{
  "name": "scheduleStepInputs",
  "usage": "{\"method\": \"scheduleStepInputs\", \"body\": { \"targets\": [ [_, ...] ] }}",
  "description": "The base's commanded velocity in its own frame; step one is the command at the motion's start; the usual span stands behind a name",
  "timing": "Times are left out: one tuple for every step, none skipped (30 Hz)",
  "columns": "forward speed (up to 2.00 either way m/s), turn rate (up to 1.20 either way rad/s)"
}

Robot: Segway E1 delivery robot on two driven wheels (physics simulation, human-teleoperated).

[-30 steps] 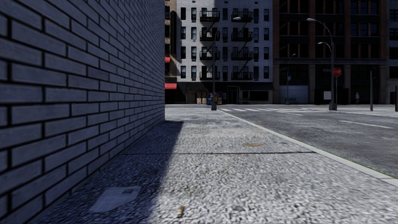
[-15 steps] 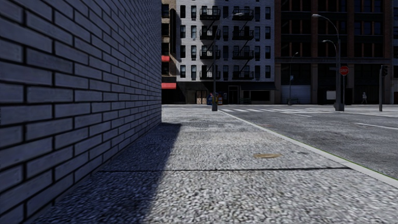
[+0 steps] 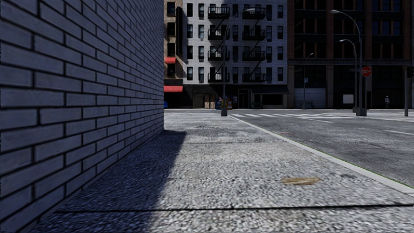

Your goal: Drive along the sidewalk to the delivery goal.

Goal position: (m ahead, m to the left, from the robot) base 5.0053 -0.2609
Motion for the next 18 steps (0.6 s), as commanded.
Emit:
{"method": "scheduleStepInputs", "body": {
  "targets": [
    [1.35, 0.0],
    [1.35, 0.0],
    [1.35, 0.0],
    [1.35, 0.0],
    [1.35, 0.0],
    [1.35, 0.0],
    [1.35, 0.0],
    [1.35, 0.0],
    [1.35, 0.0],
    [1.35, 0.0],
    [1.35, 0.0],
    [1.35, 0.0],
    [1.35, 0.0],
    [1.35, 0.0],
    [1.35, 0.0],
    [1.35, 0.0],
    [1.35, 0.0],
    [1.35, 0.0]
  ]
}}
